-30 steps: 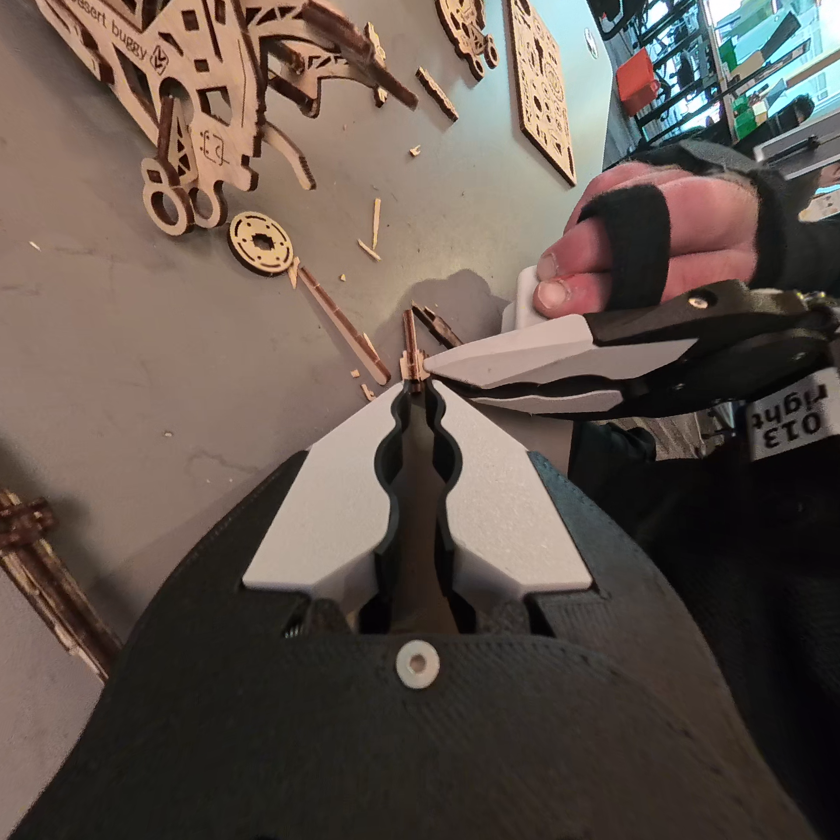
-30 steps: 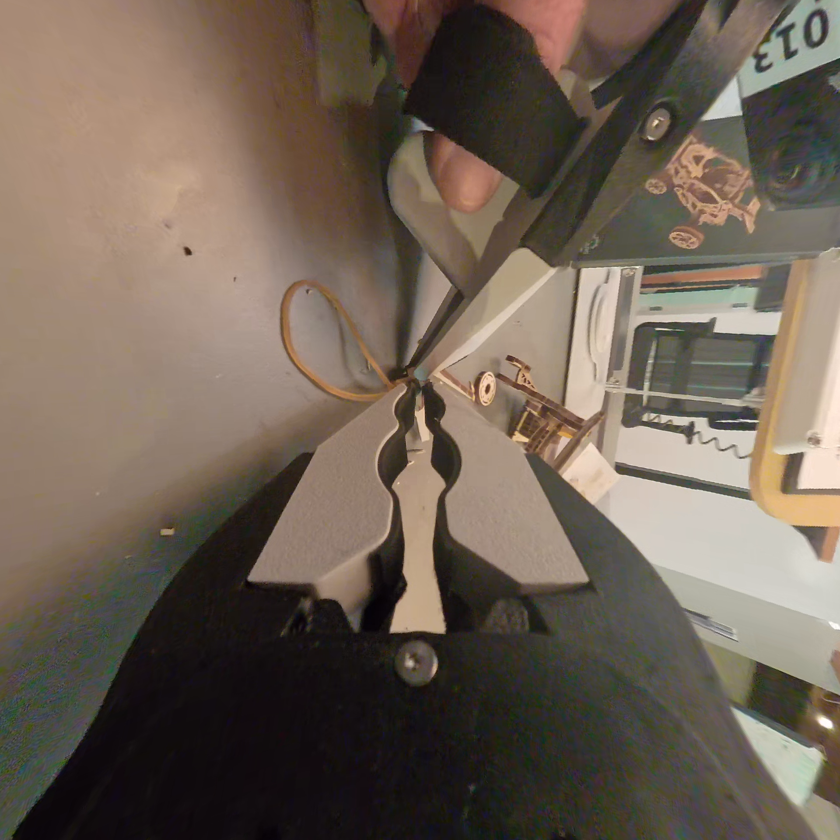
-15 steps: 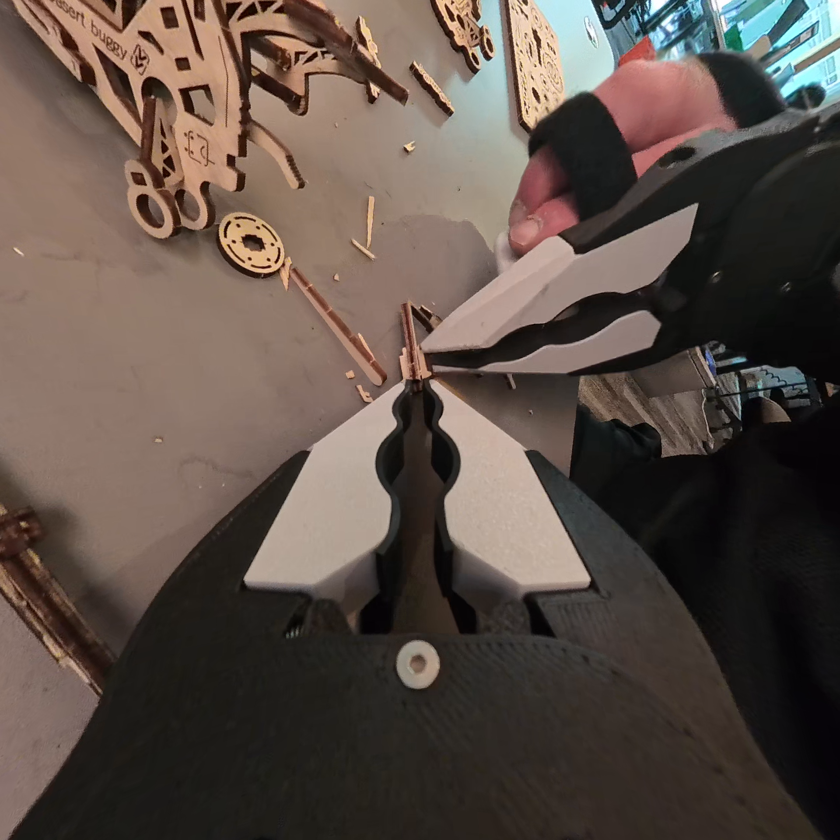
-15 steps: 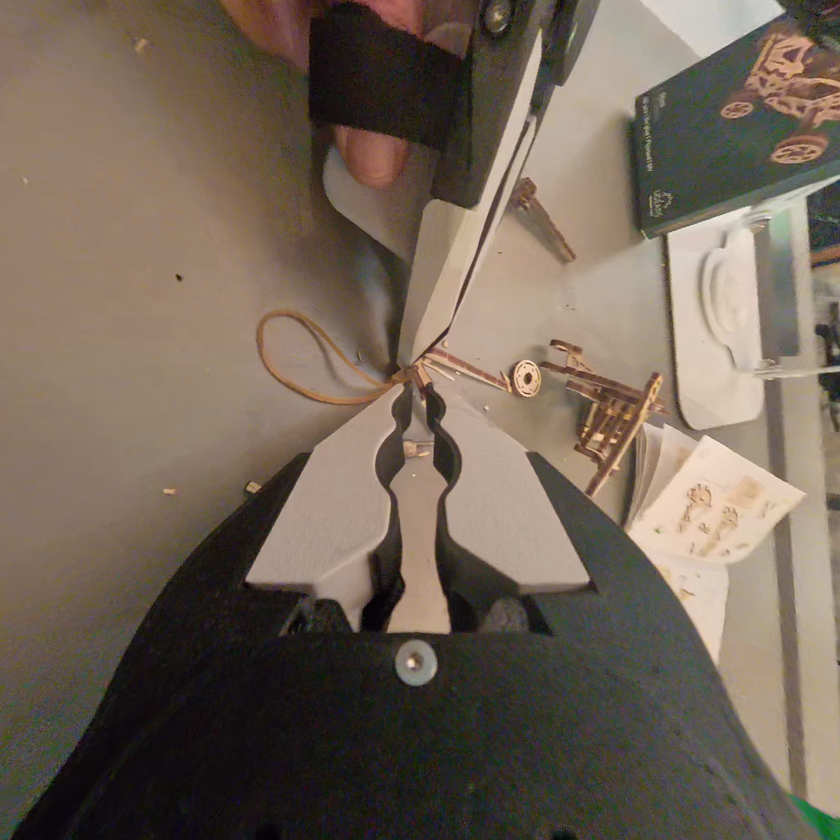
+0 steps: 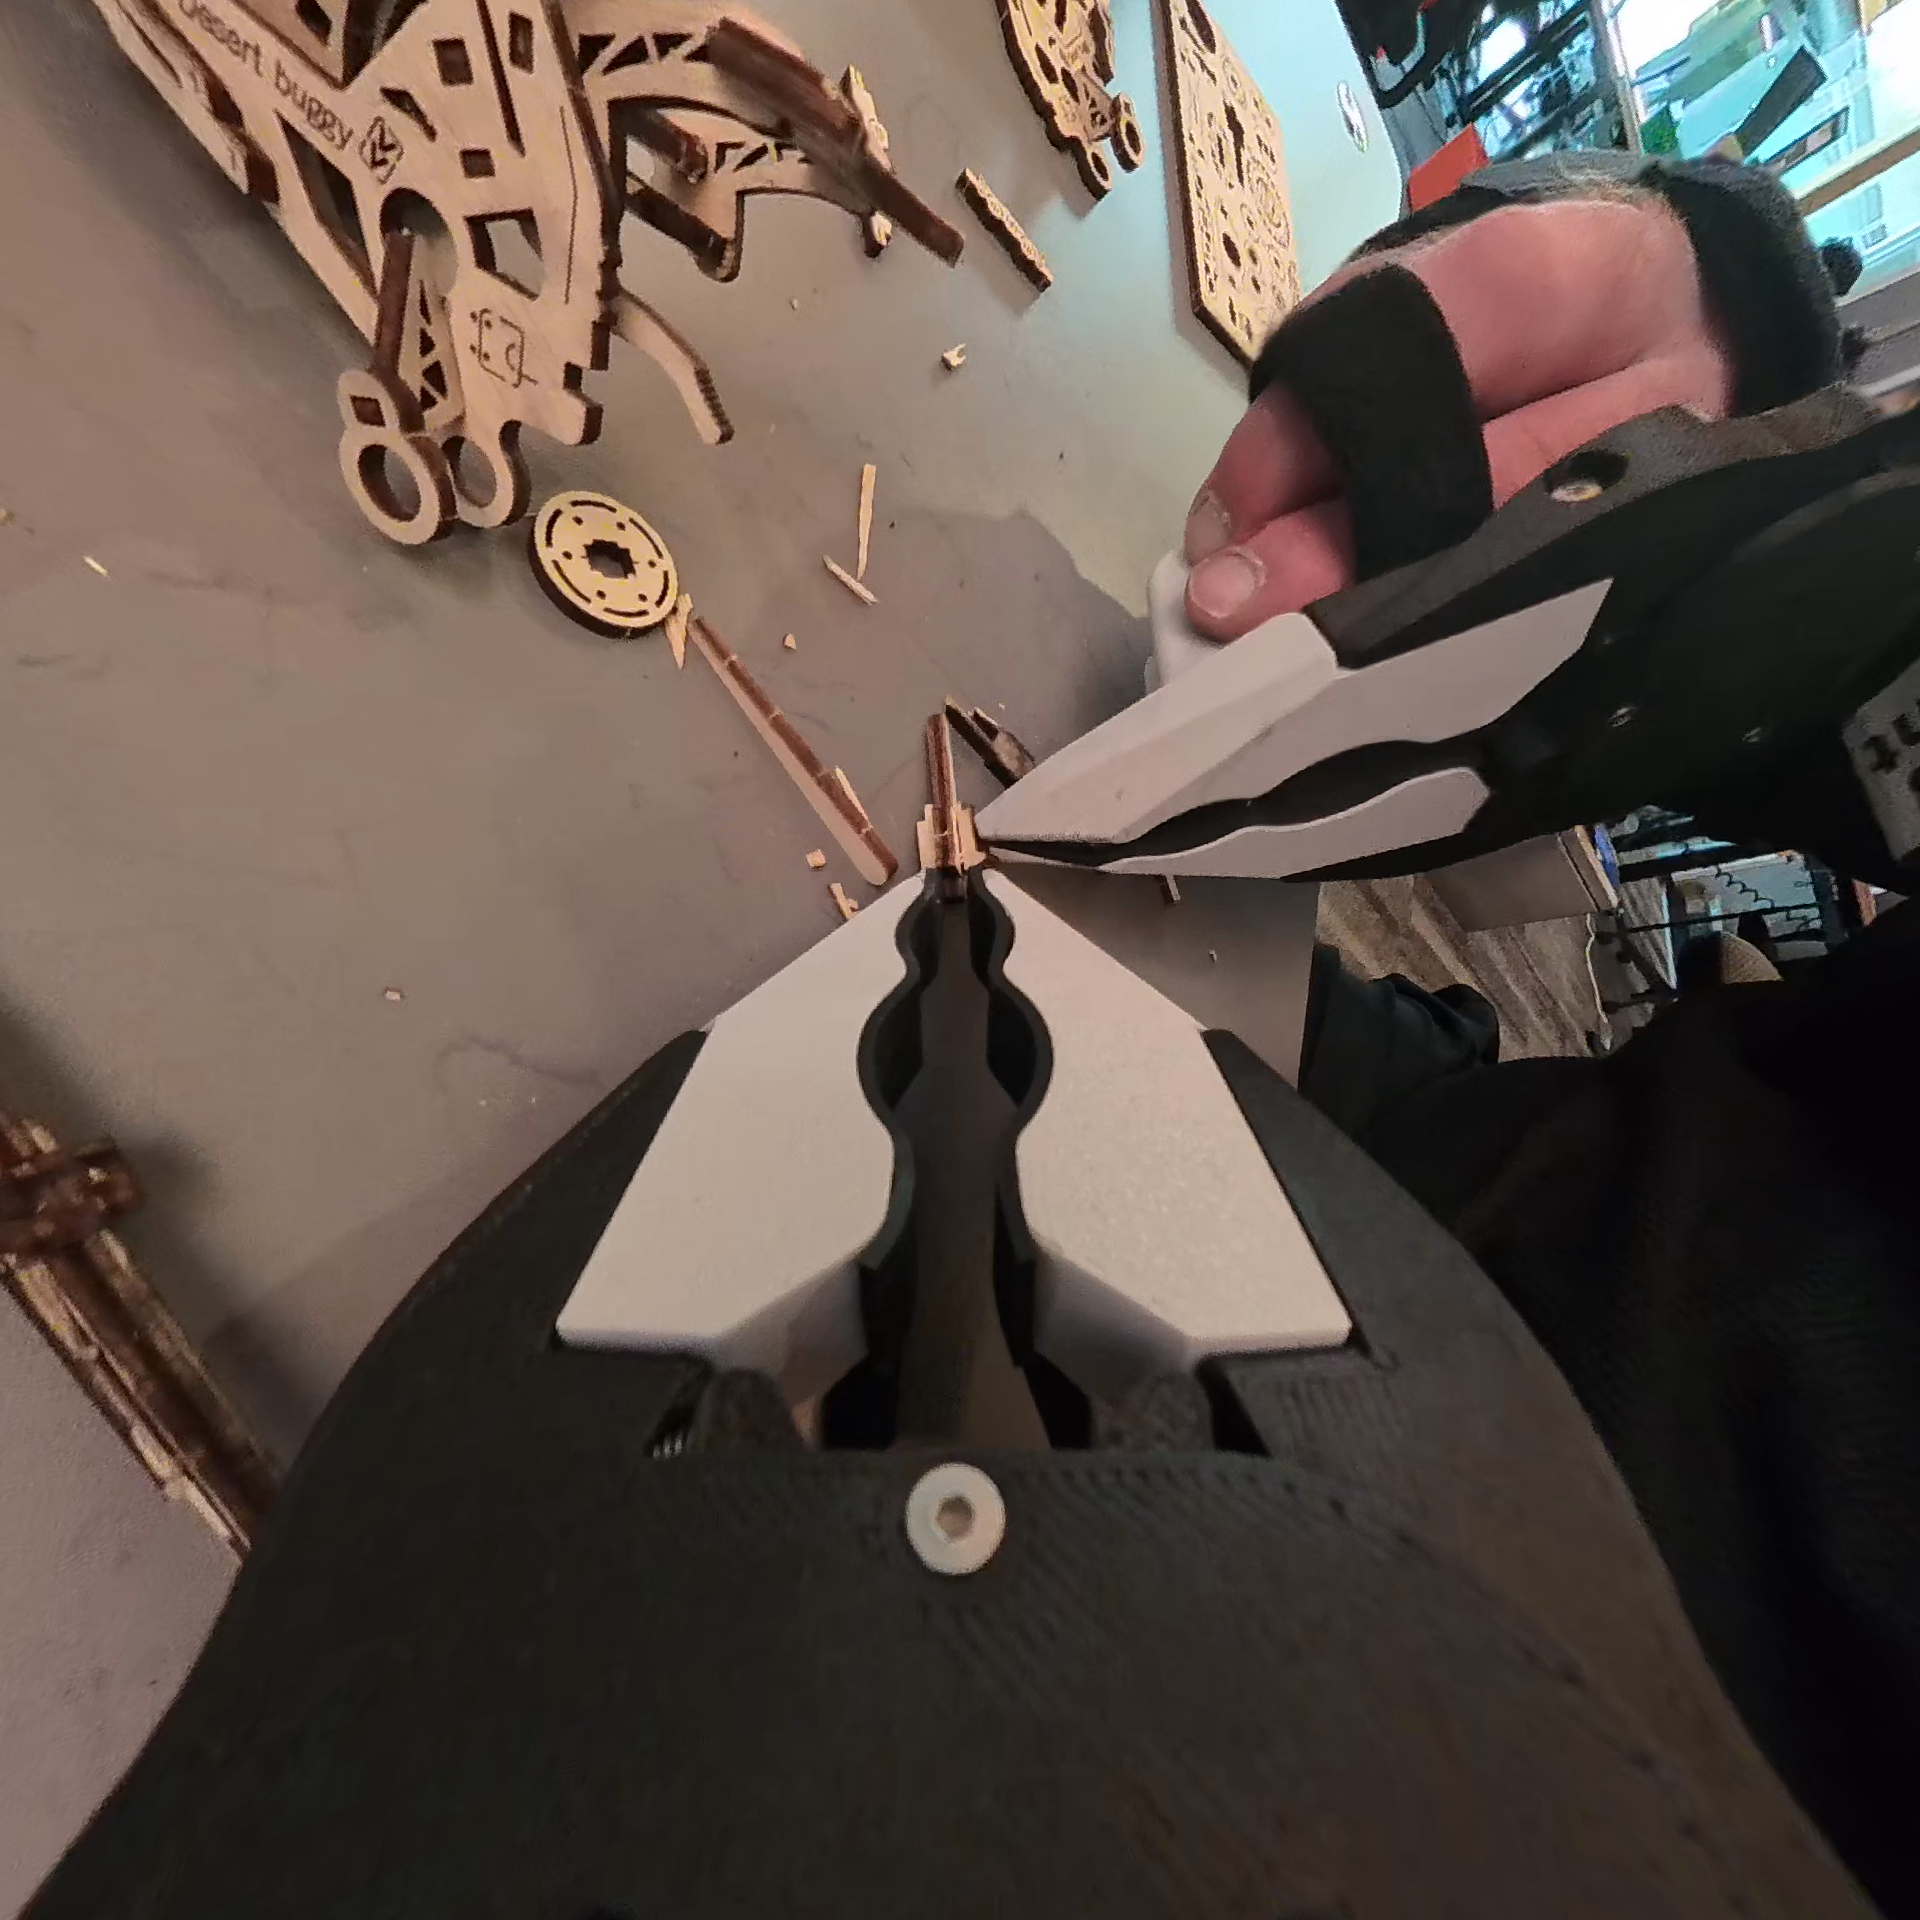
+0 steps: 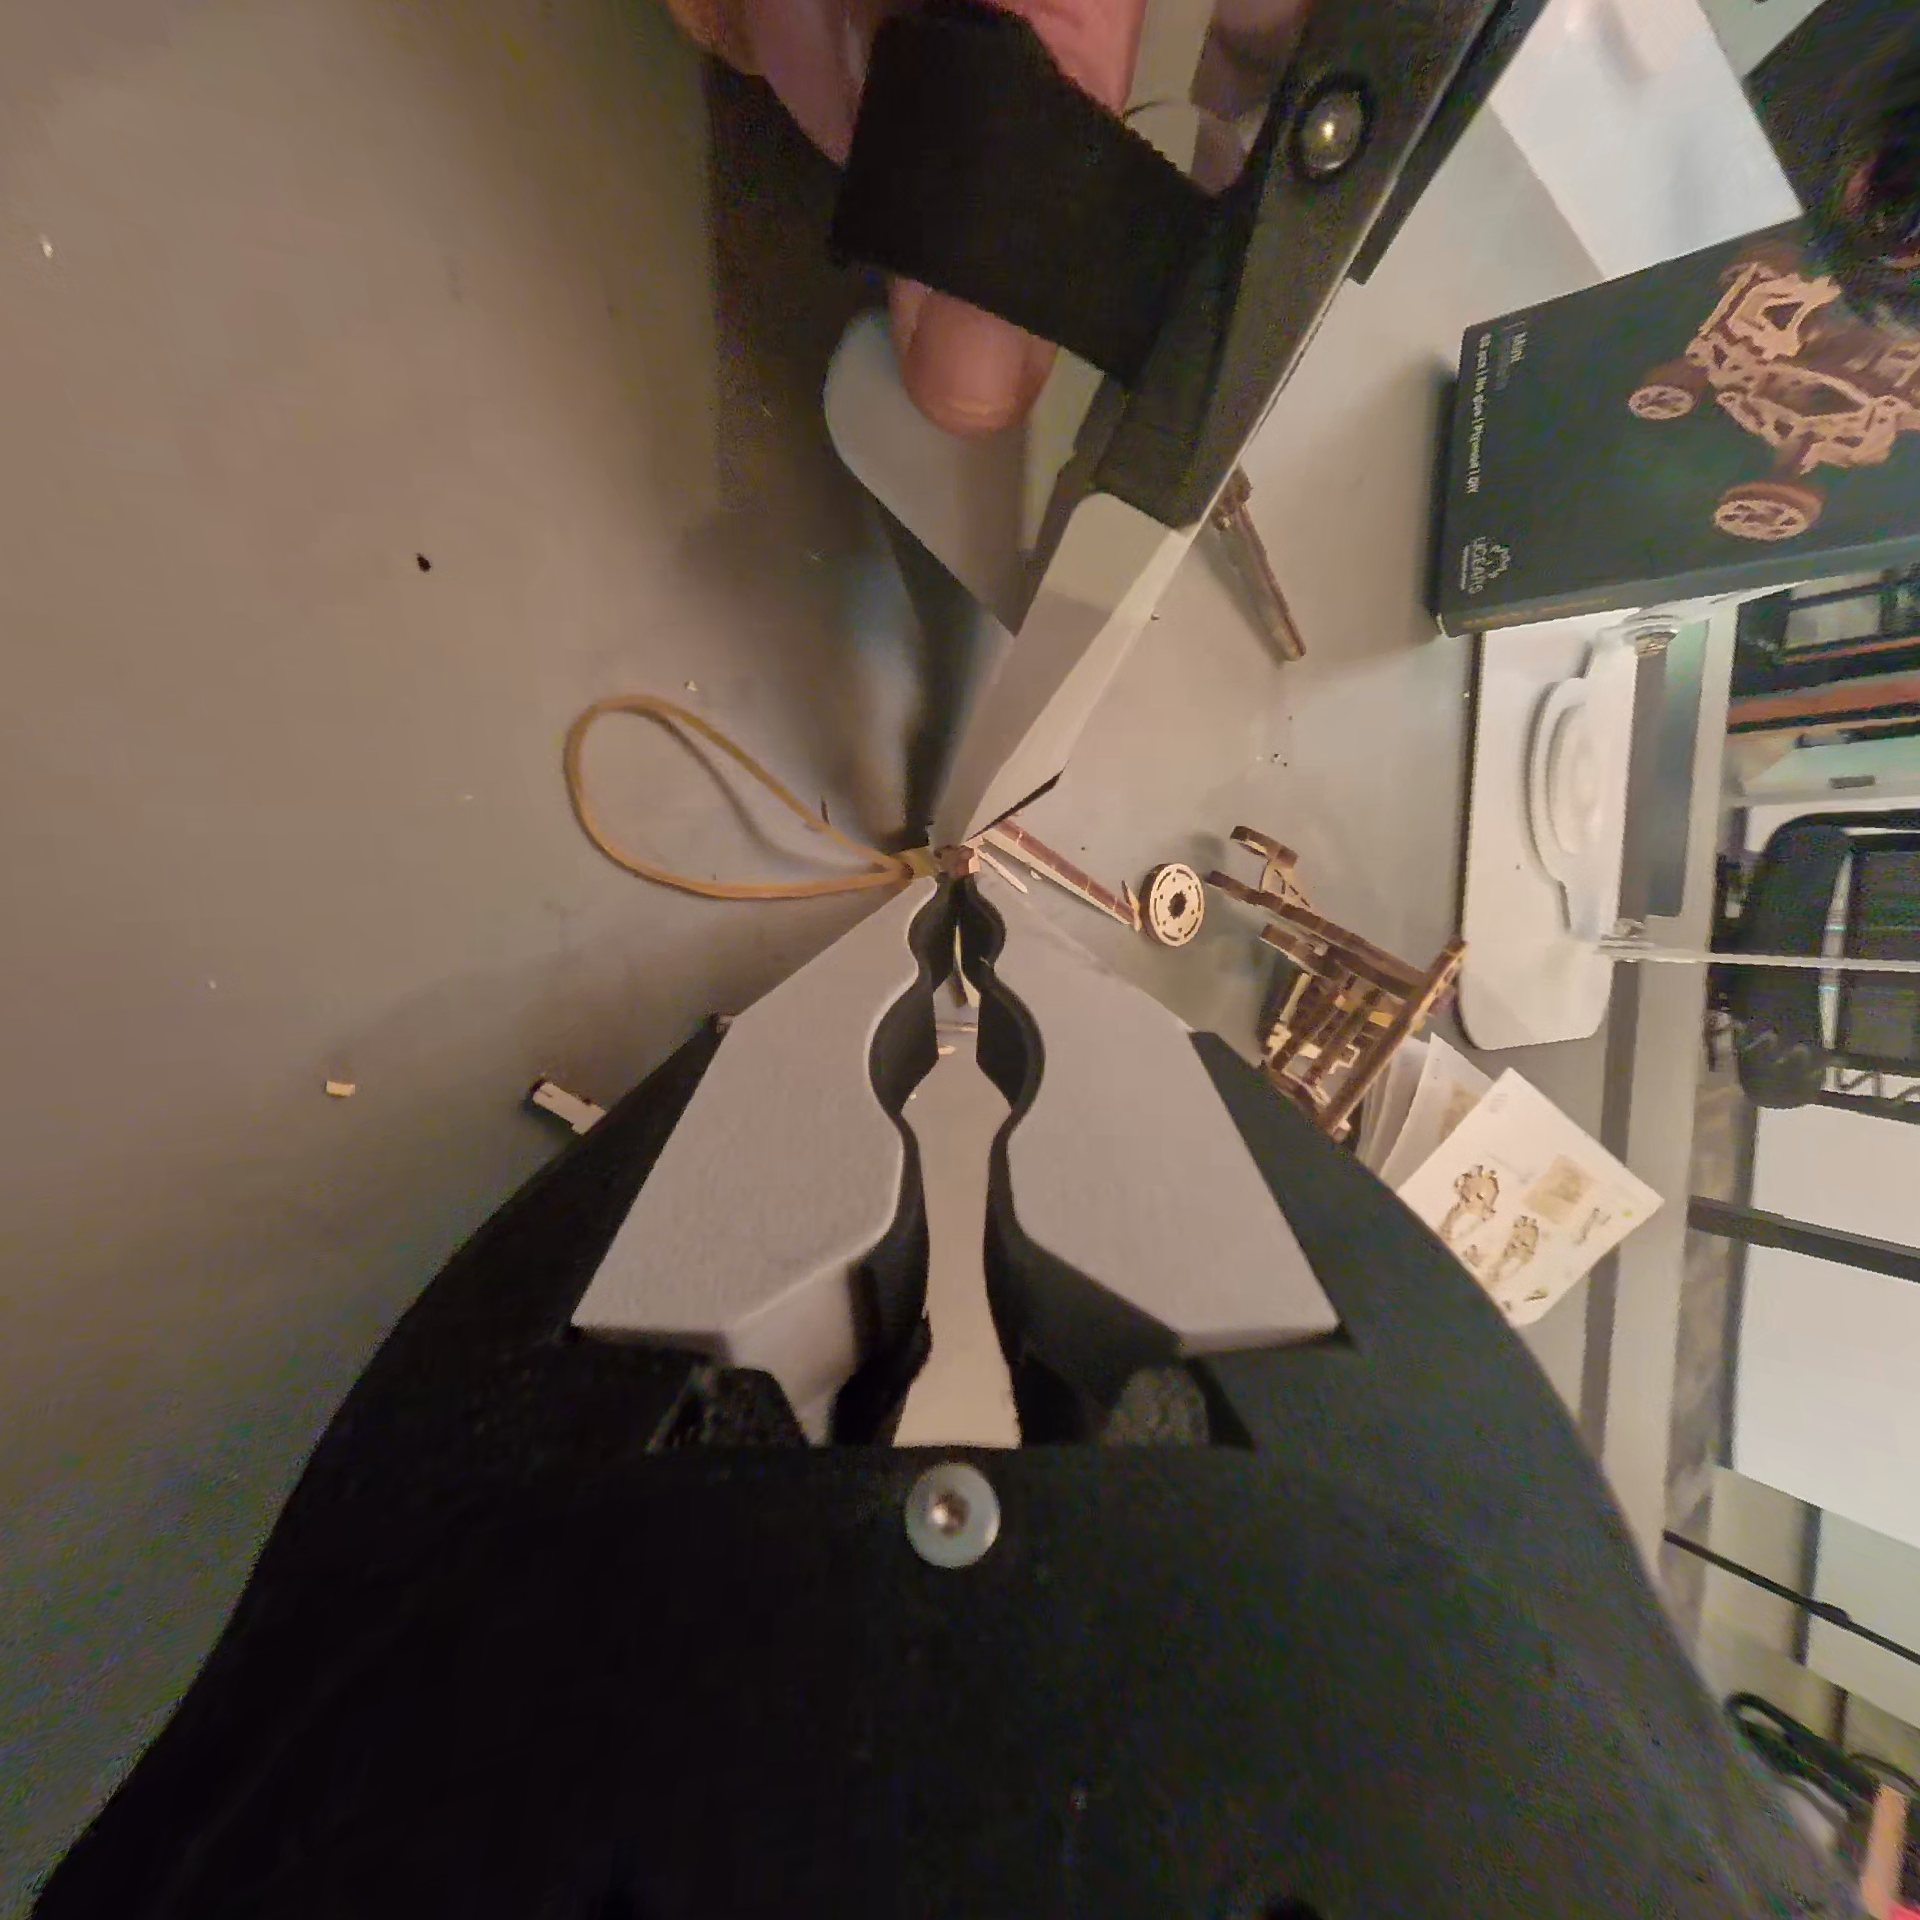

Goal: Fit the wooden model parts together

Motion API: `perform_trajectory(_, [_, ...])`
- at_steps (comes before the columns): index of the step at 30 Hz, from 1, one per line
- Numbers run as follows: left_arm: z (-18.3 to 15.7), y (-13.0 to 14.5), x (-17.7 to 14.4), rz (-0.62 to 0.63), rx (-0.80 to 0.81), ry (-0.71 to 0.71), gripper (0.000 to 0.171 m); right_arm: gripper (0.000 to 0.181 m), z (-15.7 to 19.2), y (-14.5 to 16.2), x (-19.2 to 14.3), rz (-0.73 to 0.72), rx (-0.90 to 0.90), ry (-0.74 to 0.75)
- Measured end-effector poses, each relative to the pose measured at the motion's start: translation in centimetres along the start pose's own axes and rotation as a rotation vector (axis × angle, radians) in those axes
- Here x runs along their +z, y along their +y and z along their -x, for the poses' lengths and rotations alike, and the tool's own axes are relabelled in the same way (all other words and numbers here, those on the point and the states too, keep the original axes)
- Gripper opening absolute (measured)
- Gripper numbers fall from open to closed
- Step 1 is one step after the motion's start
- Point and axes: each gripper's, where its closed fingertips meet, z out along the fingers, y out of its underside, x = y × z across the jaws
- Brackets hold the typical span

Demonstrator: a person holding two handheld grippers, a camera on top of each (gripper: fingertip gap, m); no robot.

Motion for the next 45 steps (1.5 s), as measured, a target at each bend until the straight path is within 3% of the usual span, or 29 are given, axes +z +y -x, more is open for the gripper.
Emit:
perform_trajectory(24, [-0.1,0.1,0.2,0.001,0.043,-0.026,0.002,0.0,0.1,0.0,-0.2,-0.048,-0.059,0.147])
perform_trajectory(30, [-0.3,0.1,0.2,0.014,0.004,0.025,0.002,0.0,0.1,0.0,-0.3,-0.082,0.064,0.073])
perform_trajectory(41, [0.0,-0.6,0.3,0.063,0.0,0.086,0.002,0.002,-0.1,0.6,0.0,-0.096,0.098,-0.087])
perform_trajectory(45, [-0.2,-0.9,-0.1,0.025,0.038,0.076,0.018,0.002,-0.3,0.7,0.2,-0.108,0.199,-0.153])
